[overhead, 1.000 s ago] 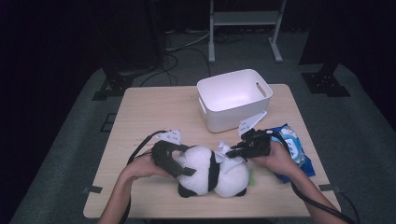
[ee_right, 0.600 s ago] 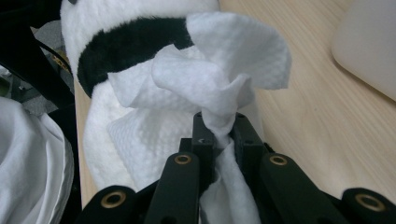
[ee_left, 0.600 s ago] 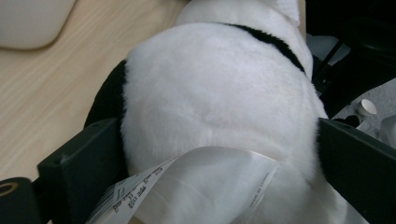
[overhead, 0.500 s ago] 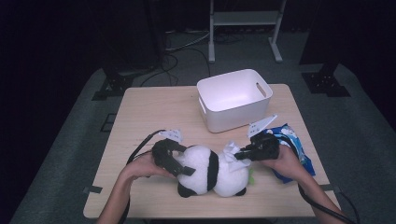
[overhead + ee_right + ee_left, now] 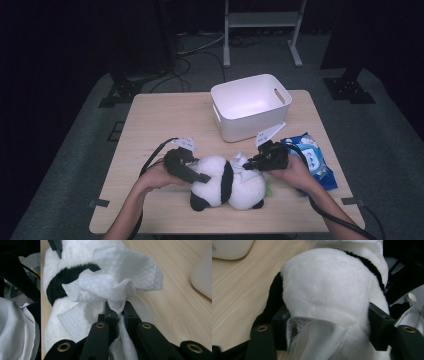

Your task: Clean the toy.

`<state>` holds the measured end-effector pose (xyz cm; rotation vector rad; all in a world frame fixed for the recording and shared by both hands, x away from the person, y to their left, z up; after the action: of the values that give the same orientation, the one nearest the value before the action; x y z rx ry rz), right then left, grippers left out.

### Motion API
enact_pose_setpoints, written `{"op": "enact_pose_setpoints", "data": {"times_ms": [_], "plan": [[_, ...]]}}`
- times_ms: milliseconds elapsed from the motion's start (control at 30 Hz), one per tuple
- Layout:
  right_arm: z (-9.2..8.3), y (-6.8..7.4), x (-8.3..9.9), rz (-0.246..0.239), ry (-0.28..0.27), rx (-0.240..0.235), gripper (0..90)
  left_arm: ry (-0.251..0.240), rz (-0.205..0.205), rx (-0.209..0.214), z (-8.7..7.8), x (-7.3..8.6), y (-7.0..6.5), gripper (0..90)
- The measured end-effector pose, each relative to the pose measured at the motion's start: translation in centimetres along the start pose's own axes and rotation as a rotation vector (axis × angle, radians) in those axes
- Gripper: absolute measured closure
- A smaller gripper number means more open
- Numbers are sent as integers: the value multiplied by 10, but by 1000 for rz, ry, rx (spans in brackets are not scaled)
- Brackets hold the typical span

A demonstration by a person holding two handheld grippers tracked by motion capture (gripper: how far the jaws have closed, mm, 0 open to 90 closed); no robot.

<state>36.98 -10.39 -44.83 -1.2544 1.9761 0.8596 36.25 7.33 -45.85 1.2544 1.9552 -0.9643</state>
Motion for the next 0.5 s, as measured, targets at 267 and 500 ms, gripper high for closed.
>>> {"op": "enact_pose_setpoints", "data": {"times_ms": [267,500], "plan": [[10,-4,-12,12,-6,-27,841,-16,39,-18,3,-8,5,400],[25,-7,-26,-19,18,-37,840,-39,82,-59,4,-10,11,418]]}}
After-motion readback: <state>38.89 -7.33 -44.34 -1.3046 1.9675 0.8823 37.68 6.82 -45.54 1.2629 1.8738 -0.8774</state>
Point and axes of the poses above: each handheld gripper's, and its own axes: z roughly forward along the jaws, x roughly out of its underside, y roughly to its left, the point moved 9 cm from there along z, roughly forward along the jaws, and after that the axes turned 9 degrees about -y, right-handed, at the moved point
